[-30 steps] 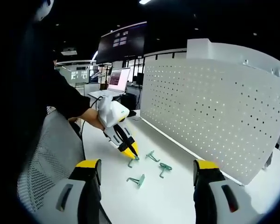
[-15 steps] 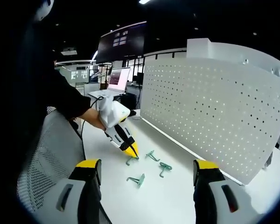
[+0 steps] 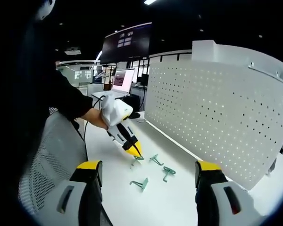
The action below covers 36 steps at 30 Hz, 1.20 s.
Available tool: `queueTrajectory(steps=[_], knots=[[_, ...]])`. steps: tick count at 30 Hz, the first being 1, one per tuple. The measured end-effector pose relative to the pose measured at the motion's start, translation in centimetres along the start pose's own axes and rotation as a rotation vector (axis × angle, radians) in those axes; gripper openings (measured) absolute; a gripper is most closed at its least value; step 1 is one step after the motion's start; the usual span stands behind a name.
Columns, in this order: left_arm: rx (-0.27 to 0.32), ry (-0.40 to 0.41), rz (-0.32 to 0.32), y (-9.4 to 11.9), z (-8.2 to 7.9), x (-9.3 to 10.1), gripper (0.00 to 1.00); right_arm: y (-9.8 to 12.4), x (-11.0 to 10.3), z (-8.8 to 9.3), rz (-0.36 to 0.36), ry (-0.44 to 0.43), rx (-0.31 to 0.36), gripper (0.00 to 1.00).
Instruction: Insert the hook assembly into the mounting plate slot until the hook locks in place.
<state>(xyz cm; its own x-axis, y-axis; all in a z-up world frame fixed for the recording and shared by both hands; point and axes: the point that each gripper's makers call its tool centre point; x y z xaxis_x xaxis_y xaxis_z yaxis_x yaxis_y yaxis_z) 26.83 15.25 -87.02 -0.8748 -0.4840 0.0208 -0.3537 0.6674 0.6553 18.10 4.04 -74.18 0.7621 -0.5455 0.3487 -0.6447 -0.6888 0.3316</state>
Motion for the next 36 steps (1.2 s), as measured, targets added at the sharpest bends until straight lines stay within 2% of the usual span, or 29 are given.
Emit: queueTrajectory(steps=[3, 7, 17, 22, 28, 36], knots=[[0.012, 0.012, -0.005, 0.3, -0.2, -0.1, 0.01, -0.1, 0.0, -0.2, -0.003, 0.007, 0.002, 0.77], [0.059, 0.058, -0.004, 0.8, -1.2, -0.2, 0.01, -0.3, 0.1, -0.6, -0.003, 0.017, 0.008, 0.77], [0.233, 0.179, -0.011, 3.4, -5.4, -0.7, 0.01, -0.9, 0.6, -2.0, 0.005, 0.047, 0.029, 0.73], [0.305, 0.203, -0.020, 4.9, -7.2, -0.7, 0.01, -1.3, 0.8, -3.0, 0.018, 0.053, 0.050, 0.70], [0.420, 0.238, -0.020, 6.8, -10.1, -0.2, 0.01, -1.5, 1.2, -4.5, 0.041, 0.060, 0.072, 0.64], [0.519, 0.254, -0.022, 8.9, -12.7, 0.7, 0.01, -1.7, 2.0, -6.4, 0.074, 0.066, 0.101, 0.54]])
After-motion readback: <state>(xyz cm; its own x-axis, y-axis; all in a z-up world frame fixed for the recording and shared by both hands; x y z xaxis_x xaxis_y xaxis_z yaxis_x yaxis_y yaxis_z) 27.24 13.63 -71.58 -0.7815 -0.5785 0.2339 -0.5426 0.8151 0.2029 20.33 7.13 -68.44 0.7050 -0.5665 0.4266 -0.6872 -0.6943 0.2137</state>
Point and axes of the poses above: the point that each gripper's makers call its tool centre point, and the gripper's own axes: y roughly backward along the fingers, x roughly to its right, z roughly out of its underside, and after that the axes turned 14 degrees about y, right-handed
